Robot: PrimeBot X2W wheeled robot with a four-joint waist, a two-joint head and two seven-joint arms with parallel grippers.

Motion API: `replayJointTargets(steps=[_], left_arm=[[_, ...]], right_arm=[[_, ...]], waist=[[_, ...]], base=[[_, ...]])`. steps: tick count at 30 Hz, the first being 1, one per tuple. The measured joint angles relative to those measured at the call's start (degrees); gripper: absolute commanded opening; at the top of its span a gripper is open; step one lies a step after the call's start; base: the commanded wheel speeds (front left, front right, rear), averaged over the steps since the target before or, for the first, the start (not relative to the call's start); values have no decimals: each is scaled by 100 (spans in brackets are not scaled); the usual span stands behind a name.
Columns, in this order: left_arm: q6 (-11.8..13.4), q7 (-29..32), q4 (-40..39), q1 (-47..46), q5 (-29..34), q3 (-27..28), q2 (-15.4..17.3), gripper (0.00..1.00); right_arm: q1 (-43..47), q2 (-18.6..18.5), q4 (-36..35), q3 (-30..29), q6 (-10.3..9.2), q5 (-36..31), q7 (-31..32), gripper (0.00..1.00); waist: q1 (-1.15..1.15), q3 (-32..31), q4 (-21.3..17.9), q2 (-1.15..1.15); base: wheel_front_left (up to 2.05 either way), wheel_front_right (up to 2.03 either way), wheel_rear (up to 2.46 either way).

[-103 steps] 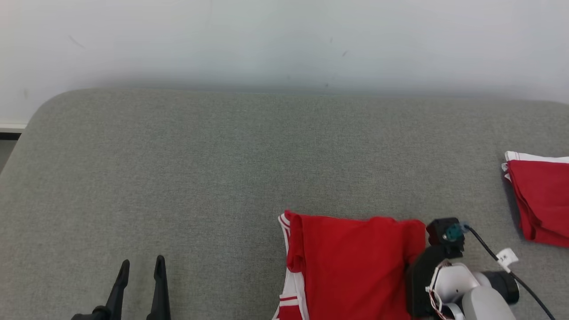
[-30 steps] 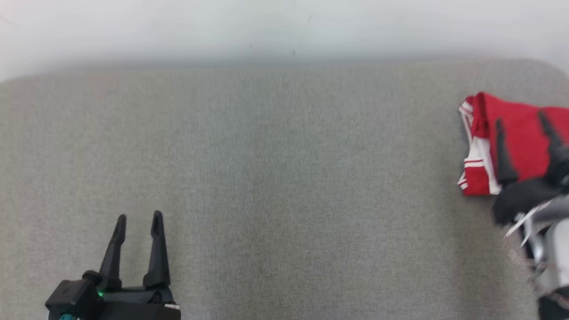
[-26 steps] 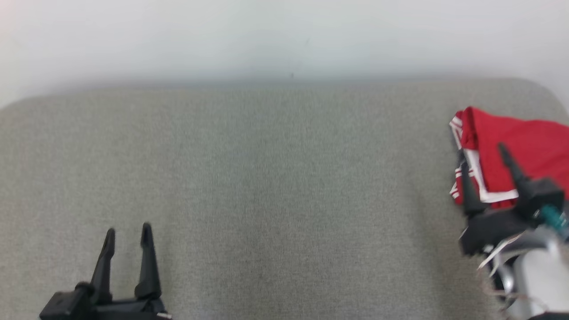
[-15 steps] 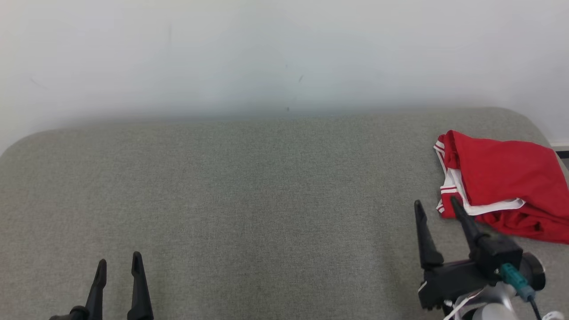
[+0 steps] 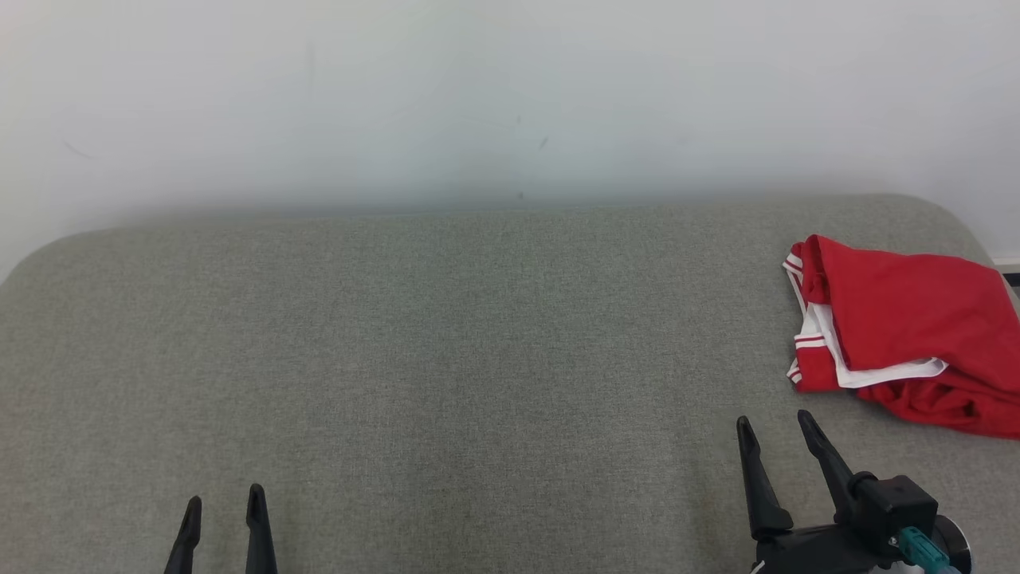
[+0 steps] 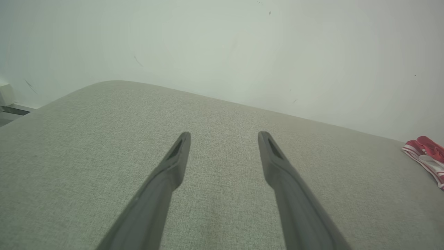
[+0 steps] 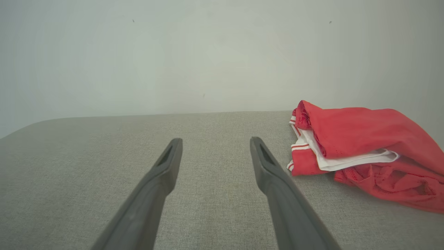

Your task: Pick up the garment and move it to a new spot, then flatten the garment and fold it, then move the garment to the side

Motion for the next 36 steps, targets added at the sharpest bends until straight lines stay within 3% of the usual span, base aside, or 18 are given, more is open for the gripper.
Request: replayJointTargets(steps=[23, 24, 30, 36], left_arm=[[-35, 0, -35, -83, 48, -23, -4, 100], [-35, 1, -16, -81, 46, -23, -8, 0], [-35, 74, 297, -42, -35, -16, -55, 0], [-35, 256, 331, -77, -613, 7, -60, 0]], right_arm=[[-30, -1, 40, 37, 0, 78, 12, 100], [-16, 0, 68, 36, 0, 79, 23, 0], [186, 8, 376, 55, 0, 153, 62, 0], [164, 4, 400, 11, 0, 845, 160, 0]], waist=[[1, 92, 10, 0], [1, 90, 12, 0], [1, 88, 13, 0], [1, 84, 20, 0]], base=[[0, 0, 0], [0, 0, 0], [0, 0, 0], [0, 0, 0]])
